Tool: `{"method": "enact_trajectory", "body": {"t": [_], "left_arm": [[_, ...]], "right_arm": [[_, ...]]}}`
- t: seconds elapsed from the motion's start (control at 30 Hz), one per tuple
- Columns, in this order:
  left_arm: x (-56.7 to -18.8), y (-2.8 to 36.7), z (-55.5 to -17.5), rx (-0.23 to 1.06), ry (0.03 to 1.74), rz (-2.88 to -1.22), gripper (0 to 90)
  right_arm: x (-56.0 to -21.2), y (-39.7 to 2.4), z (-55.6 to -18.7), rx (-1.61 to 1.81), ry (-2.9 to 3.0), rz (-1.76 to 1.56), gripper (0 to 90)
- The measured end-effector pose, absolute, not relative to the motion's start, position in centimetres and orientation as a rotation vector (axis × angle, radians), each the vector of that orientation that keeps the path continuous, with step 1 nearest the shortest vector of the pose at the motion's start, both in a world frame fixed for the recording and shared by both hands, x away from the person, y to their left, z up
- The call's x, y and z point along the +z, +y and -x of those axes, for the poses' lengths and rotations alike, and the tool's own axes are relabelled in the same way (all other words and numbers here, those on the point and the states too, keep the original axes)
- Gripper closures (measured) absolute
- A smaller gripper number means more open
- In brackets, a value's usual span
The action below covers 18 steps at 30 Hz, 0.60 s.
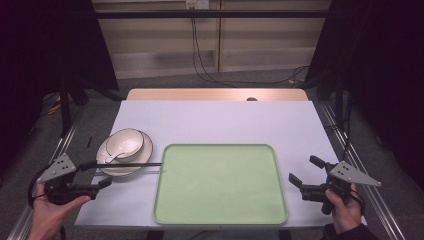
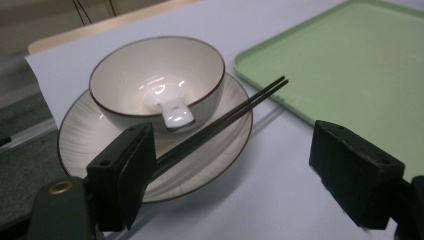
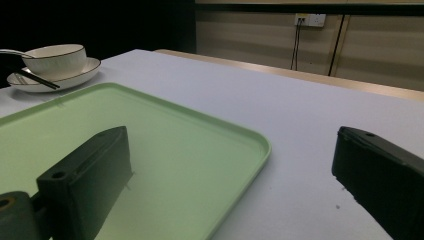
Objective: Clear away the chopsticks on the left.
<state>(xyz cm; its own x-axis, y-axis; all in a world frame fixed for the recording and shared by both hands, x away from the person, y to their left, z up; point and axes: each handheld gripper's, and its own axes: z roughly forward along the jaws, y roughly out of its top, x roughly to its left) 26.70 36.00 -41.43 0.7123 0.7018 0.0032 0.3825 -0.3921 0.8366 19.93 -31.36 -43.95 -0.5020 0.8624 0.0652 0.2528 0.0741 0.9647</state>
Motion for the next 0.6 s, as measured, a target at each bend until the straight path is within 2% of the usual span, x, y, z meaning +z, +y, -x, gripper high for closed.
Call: {"method": "enact_trajectory", "body": {"t": [0.17, 0.23, 0.27, 0.37, 0.47, 0.6], "left_arm": [[-41.7, 36.6, -28.2, 0.462, 0.805, -2.084, 32.7], [-41.9, 36.8, -28.8, 0.457, 0.798, -2.106, 34.9], [-42.0, 36.9, -29.1, 0.449, 0.794, -2.111, 41.8], [-42.5, 37.0, -30.0, 0.449, 0.794, -2.139, 46.2], [-43.2, 37.3, -30.8, 0.455, 0.786, -2.163, 60.1], [-43.5, 37.0, -31.5, 0.429, 0.727, -2.184, 68.1]], "right_arm": [[-44.0, -31.3, -19.9, 1.454, 1.816, -1.105, 2.1], [-44.0, -31.3, -19.9, 1.453, 1.816, -1.103, 2.1], [-44.0, -31.3, -20.0, 1.452, 1.815, -1.104, 2.1], [-44.0, -31.3, -20.0, 1.454, 1.824, -1.104, 2.1], [-44.0, -31.2, -20.0, 1.451, 1.827, -1.093, 2.1], [-44.0, -31.2, -20.0, 1.442, 1.838, -1.089, 2.1]]}}
